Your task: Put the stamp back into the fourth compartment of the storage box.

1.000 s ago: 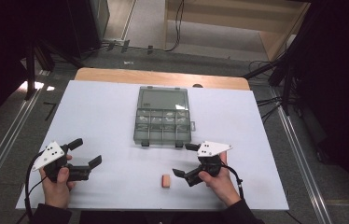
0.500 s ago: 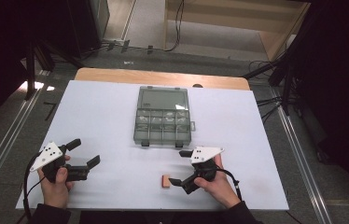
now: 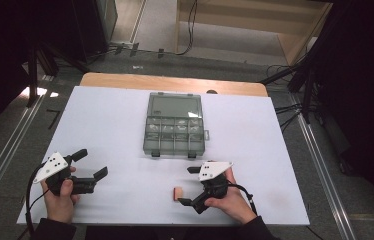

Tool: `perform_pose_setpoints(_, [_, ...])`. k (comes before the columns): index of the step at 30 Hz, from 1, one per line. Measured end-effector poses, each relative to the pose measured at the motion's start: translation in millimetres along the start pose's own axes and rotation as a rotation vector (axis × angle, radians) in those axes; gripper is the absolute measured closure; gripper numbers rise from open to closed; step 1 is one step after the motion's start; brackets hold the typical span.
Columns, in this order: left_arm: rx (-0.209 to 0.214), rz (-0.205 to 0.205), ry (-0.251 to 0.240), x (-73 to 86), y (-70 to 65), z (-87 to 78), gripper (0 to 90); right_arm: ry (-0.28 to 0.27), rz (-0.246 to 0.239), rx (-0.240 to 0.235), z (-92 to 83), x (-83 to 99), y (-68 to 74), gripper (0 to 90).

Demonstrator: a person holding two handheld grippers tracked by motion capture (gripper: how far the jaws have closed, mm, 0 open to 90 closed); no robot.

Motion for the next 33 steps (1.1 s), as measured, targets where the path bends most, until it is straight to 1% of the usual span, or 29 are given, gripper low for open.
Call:
perform_pose_setpoints(6, [-0.002, 0.004, 0.0, 0.0, 0.2, -0.3, 0.0, 0.037, -0.015, -0.034, 6.1, 2.9, 7.4, 0.0])
perform_pose_setpoints(7, [-0.001, 0.004, 0.0, 0.0, 0.2, -0.3, 0.0, 0.039, -0.016, -0.032, 7.0, 3.4, 7.7, 4.7])
perform_pose_setpoints(8, [-0.001, 0.004, 0.0, 0.0, 0.2, -0.1, 0.0, 0.04, -0.016, -0.018, 7.3, 4.0, 7.1, 8.8])
perform_pose_setpoints(9, [-0.001, 0.005, 0.003, 0.3, 0.1, -0.1, 0.0, 0.04, -0.017, -0.017, 7.6, 4.2, 6.8, 9.1])
perform_pose_setpoints(12, [-0.002, 0.006, 0.005, 0.6, 0.2, -0.1, 0.0, 0.04, -0.017, -0.031, 8.5, 4.7, 7.8, 9.2])
perform_pose_setpoints(14, [-0.002, 0.006, 0.004, 0.6, 0.2, 0.0, 0.0, 0.047, -0.021, -0.033, 8.8, 5.6, 8.2, 11.9])
perform_pose_setpoints(16, [-0.002, 0.006, 0.005, 0.7, 0.3, -0.1, 0.0, 0.056, -0.025, -0.045, 10.1, 6.8, 10.0, 12.0])
perform_pose_setpoints(19, [-0.002, 0.007, 0.005, 0.7, 0.2, -0.1, 0.0, 0.076, -0.036, -0.043, 12.6, 9.0, 11.0, 13.3])
perform_pose_setpoints(20, [-0.002, 0.007, 0.004, 0.6, 0.3, -0.1, 0.0, 0.079, -0.039, -0.04, 13.2, 9.3, 10.7, 14.9])
perform_pose_setpoints(22, [-0.002, 0.007, 0.004, 0.7, 0.4, 0.0, 0.0, 0.084, -0.043, -0.023, 14.0, 9.9, 9.9, 21.7])
perform_pose_setpoints(27, [-0.002, 0.008, 0.004, 0.7, 0.2, 0.3, 0.0, 0.081, -0.047, -0.023, 14.8, 9.8, 10.0, 32.0])
perform_pose_setpoints(29, [-0.001, 0.009, 0.004, 0.8, 0.0, 0.6, 0.0, 0.087, -0.053, -0.03, 15.8, 9.9, 11.4, 35.2])
perform_pose_setpoints(33, [0.001, 0.012, 0.005, 0.9, -0.5, 0.9, 0.0, 0.099, -0.068, -0.038, 18.8, 11.1, 12.6, 38.6])
Point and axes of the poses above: each handheld gripper's, and its own axes: z roughly forward along the jaws, x roughly out of its underside, y roughly to its left, the point moved 9 cm from there along z, roughly forward along the jaws, and after that the axes turned 2 degrees about -z, right-handed, at the moved point
